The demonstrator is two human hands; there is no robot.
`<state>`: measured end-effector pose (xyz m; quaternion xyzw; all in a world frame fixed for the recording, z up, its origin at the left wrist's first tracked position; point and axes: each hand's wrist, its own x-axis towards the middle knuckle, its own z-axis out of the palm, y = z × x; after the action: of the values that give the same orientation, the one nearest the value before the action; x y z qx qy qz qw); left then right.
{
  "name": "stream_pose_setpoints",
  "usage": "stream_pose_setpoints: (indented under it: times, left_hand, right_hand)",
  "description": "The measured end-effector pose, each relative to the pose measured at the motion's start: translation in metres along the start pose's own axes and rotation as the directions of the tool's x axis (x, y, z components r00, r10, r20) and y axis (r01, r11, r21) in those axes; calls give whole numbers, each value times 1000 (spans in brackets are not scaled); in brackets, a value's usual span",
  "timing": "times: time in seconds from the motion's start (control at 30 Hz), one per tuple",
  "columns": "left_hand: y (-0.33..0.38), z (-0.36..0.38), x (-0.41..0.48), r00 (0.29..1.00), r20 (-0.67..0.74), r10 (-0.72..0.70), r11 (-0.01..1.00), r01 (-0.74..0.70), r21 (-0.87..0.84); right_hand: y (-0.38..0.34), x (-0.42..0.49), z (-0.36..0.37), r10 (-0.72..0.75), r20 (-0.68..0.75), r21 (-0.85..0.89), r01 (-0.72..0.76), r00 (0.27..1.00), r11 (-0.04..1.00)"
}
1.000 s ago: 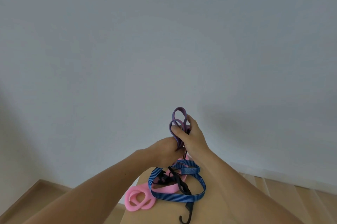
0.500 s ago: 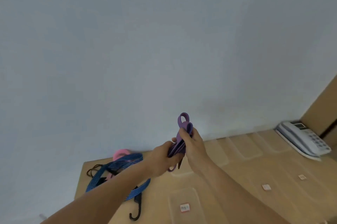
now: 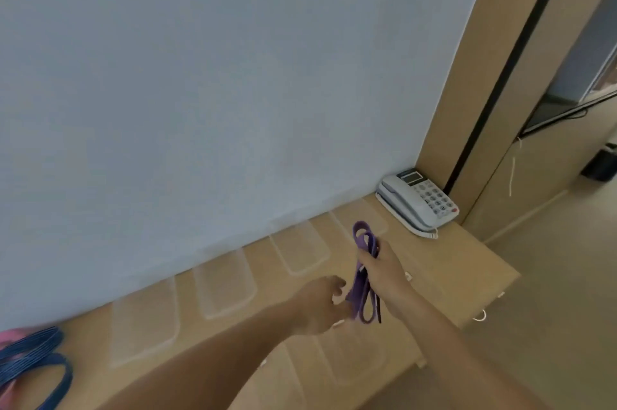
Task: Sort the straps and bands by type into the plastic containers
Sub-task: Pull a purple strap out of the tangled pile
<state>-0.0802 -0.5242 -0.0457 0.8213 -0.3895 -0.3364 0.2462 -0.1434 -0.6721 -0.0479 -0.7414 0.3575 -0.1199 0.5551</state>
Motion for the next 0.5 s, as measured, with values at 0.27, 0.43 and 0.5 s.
stream_pose_setpoints:
  times: [0.27,0.43,0.5]
  left_hand:
    - [9,12,50,989,-80,-125,981,135,141]
    - [-12,-6,33,965,-164,-202,958,230,171]
    - [-23,-17,18,948,-215,-237,951,271,146]
  right_hand:
    - [79,122,-91,235,205,-701,-25,950,713]
    - [102,142,-74,117,201,-777,85,973,624]
    - [110,137,-66,70,178,-817,108,981,567]
